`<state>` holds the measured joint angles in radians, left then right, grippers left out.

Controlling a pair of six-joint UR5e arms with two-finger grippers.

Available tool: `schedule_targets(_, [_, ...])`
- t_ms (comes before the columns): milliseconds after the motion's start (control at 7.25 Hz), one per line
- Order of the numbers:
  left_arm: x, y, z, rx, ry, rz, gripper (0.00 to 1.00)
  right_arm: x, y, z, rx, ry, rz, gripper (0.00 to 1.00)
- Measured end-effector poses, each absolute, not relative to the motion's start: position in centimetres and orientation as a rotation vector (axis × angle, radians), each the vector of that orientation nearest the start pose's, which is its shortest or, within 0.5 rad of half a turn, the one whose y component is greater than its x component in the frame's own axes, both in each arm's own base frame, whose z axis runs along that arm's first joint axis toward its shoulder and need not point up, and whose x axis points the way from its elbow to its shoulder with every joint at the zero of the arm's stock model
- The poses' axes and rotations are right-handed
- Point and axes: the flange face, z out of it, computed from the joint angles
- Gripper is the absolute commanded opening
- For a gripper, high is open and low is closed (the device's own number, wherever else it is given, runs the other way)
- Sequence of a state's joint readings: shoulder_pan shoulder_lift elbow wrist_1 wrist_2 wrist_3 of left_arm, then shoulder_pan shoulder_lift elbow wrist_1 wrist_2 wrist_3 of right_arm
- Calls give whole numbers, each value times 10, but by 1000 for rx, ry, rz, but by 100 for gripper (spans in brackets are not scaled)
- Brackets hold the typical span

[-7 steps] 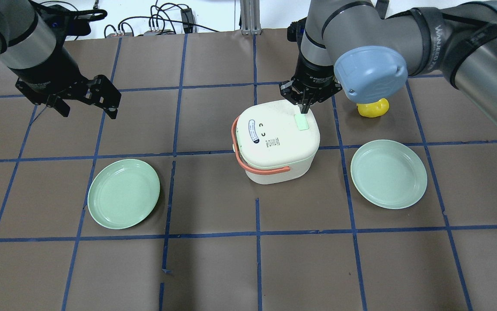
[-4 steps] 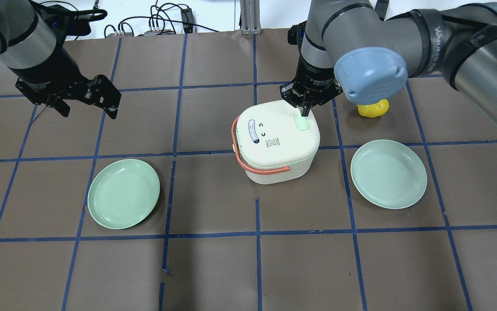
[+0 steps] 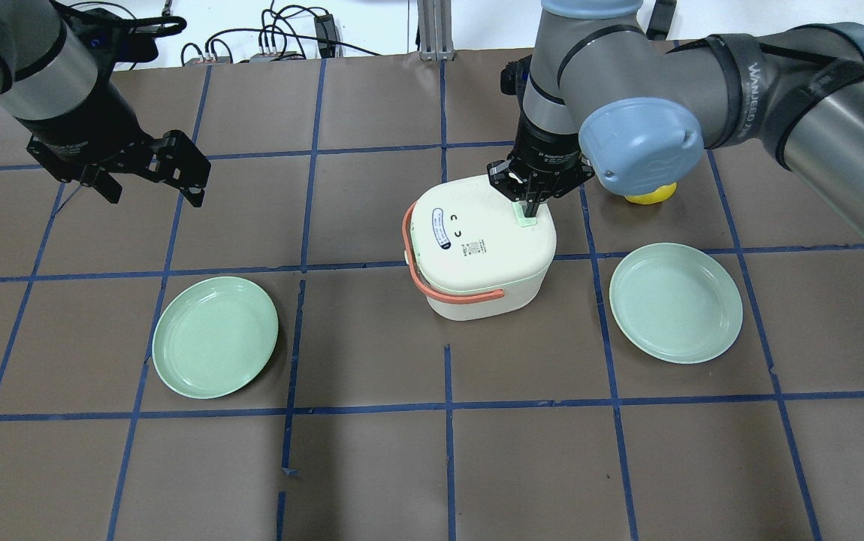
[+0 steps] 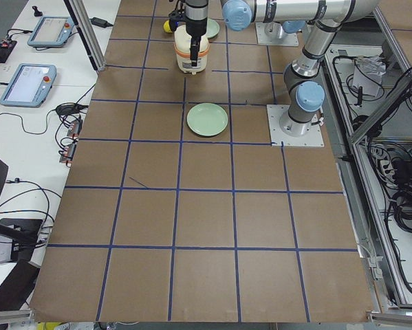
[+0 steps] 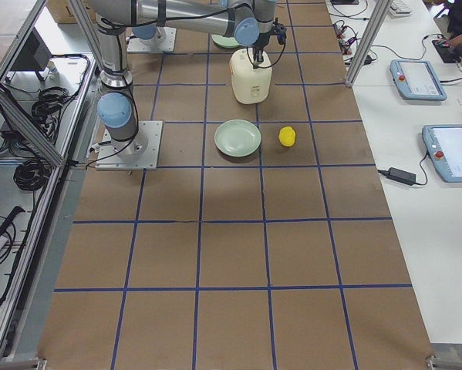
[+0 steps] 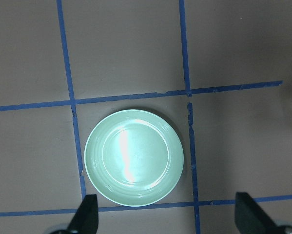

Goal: Press rice cooker button
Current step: 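Press down on the pale green button with the right gripper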

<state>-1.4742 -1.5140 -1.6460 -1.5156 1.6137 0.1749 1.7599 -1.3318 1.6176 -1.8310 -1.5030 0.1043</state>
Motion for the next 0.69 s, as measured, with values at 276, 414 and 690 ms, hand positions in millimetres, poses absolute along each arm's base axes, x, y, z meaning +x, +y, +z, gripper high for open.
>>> schedule_targets(276, [-83,-482,484,120,3091,-47,100,246,-537,362,-128,3070,59,9])
schedule_targets(414, [-83,-482,484,120,3091,-47,100,247,-537,361,-128,3069,61,9])
schedule_targets(690, [-83,-482,484,120,3091,-47,100,247,-538,359,-129,3068,63,13])
